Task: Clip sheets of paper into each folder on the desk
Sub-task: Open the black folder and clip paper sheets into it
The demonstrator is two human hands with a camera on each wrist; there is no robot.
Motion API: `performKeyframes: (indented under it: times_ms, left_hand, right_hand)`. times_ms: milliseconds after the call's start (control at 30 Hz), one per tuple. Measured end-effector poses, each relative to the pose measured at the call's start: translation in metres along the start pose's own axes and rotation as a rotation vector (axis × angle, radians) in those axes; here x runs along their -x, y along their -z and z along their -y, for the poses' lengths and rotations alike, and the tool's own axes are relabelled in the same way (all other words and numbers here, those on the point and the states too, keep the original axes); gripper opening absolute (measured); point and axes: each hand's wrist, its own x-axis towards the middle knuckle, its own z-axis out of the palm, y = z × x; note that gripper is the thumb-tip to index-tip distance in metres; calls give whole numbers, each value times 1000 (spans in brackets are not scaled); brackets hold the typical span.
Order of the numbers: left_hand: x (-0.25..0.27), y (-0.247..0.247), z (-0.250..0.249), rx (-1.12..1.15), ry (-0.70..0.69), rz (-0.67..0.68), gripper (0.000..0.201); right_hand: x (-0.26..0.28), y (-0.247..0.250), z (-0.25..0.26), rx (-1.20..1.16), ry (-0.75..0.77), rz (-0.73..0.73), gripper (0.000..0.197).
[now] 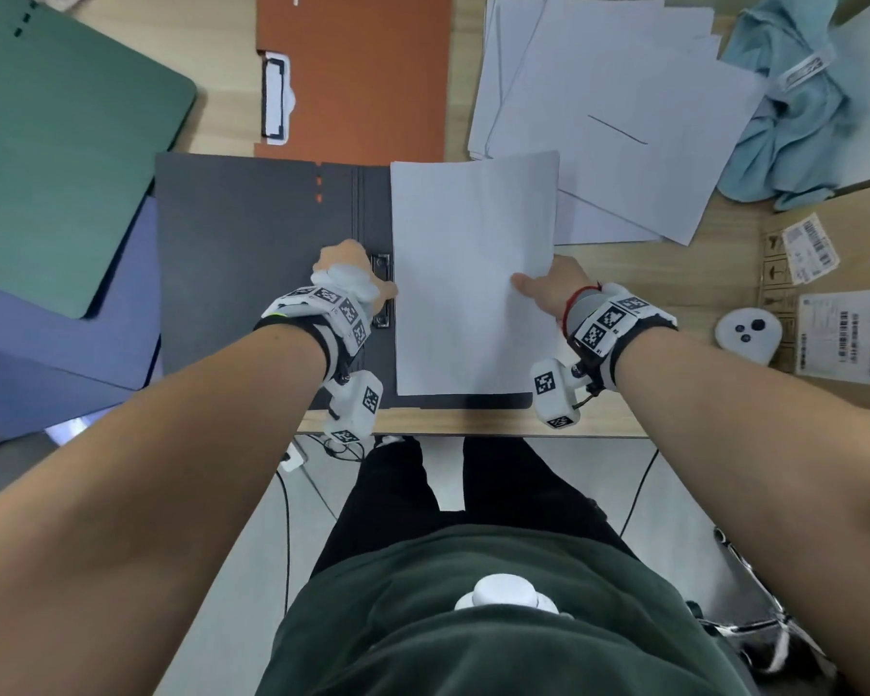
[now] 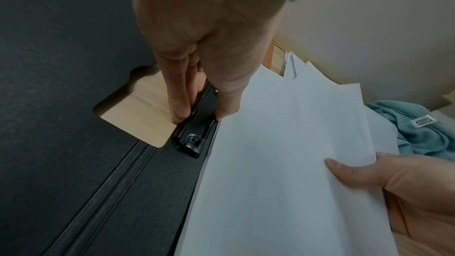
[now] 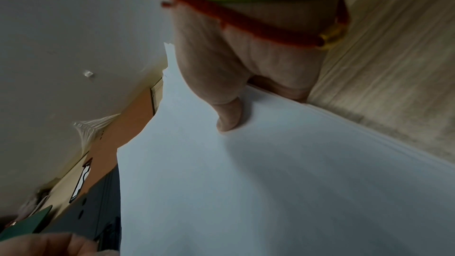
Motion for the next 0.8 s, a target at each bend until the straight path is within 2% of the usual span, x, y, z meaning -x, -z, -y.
performKeyframes:
  times_ms: [133,233,267,333,400,467,533,600,700,800]
  left_hand:
    - [0,1,1,42,-55,0,23]
    - [3,10,12,88,-27,47,19]
    - [0,10,17,139,-23,97,20]
    - [-7,8,30,301,-5,185,35]
    - [-24,-5,42,472,9,208,48]
    - [-24,-6,44,586,5,233,47]
    - [-16,-1,42,652,-19,254,36]
    - [-12,2,42,706,-30,277,29]
    - [-8,7,42,746,-30,283,24]
    - [-9,6,43,720,-19,291,22]
  right_hand:
    - [2,-1,-2,-10,-8,12,42]
    - [0,-2,-5,-47,-14,16,48]
    - [2,-2,-5,-67,1,20,45]
    - [4,-2,-4,-117,7,37,41]
    - [7,-3,-2,-177,7,63,40]
    - [9,-5,-1,-183,4,78,40]
    - [10,-7,3,-161,-6,77,39]
    - [9,-9,5,-118,-9,65,48]
    - [-12,-14,-6,-80,-23,49,80]
    - [-3,-18,2,-77,-41,20,80]
